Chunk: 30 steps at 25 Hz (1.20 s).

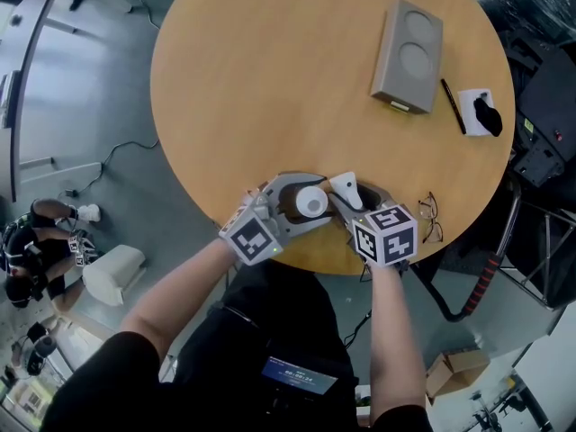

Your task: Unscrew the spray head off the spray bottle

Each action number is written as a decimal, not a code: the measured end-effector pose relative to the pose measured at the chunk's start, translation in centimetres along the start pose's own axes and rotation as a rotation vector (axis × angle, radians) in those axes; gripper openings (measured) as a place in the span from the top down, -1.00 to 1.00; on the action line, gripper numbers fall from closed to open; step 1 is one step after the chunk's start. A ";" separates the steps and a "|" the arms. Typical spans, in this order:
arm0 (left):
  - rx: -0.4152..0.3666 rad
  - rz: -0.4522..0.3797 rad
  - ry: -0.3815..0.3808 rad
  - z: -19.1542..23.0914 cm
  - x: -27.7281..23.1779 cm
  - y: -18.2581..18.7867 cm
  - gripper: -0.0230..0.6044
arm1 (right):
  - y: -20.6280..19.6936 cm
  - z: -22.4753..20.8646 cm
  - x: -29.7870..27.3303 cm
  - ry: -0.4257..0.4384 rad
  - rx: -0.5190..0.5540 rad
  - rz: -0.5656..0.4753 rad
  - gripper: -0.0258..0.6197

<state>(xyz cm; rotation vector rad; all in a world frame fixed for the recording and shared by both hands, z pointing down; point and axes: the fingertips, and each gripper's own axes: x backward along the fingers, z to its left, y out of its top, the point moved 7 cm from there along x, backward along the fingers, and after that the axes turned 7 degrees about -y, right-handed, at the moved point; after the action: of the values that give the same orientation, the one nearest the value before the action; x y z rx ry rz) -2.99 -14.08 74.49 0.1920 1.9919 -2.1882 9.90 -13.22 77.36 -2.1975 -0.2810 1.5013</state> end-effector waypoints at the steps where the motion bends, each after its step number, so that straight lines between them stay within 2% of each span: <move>1: 0.004 0.031 0.009 0.0 0.3 -0.2 -0.08 | 0.0 0.1 -0.2 -0.003 0.004 0.003 0.20; 6: 0.005 0.078 0.016 -0.1 0.5 -0.1 -0.09 | 0.2 0.2 -0.4 -0.002 0.017 0.001 0.19; 7: 0.003 0.085 0.021 -0.1 0.6 0.2 -0.10 | 0.2 0.2 -0.3 0.004 0.016 -0.002 0.16; 9: -0.009 0.086 0.034 -0.2 0.9 0.9 -0.12 | 0.5 0.5 0.0 0.018 0.015 -0.010 -0.06; 15: -0.035 0.087 0.046 -0.8 1.4 3.6 -0.14 | 1.3 1.0 1.9 0.020 0.037 -0.038 -0.17; 22: -0.054 0.092 0.065 -1.8 2.3 7.2 -0.15 | 2.6 1.4 6.2 0.007 0.059 -0.092 -0.17; 25: -0.070 0.052 0.071 -2.6 2.5 9.2 -0.15 | 3.1 1.7 8.8 0.005 0.070 -0.127 -0.17; 30: -0.020 0.035 0.088 -4.9 3.2 12.3 -0.15 | 3.5 3.0 13.7 0.022 0.084 -0.206 -0.17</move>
<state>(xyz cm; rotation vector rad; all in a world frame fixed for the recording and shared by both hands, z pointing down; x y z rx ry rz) -3.57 -10.47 61.39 0.3231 2.0397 -2.1730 12.11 -9.85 63.44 -2.0503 -0.4164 1.3511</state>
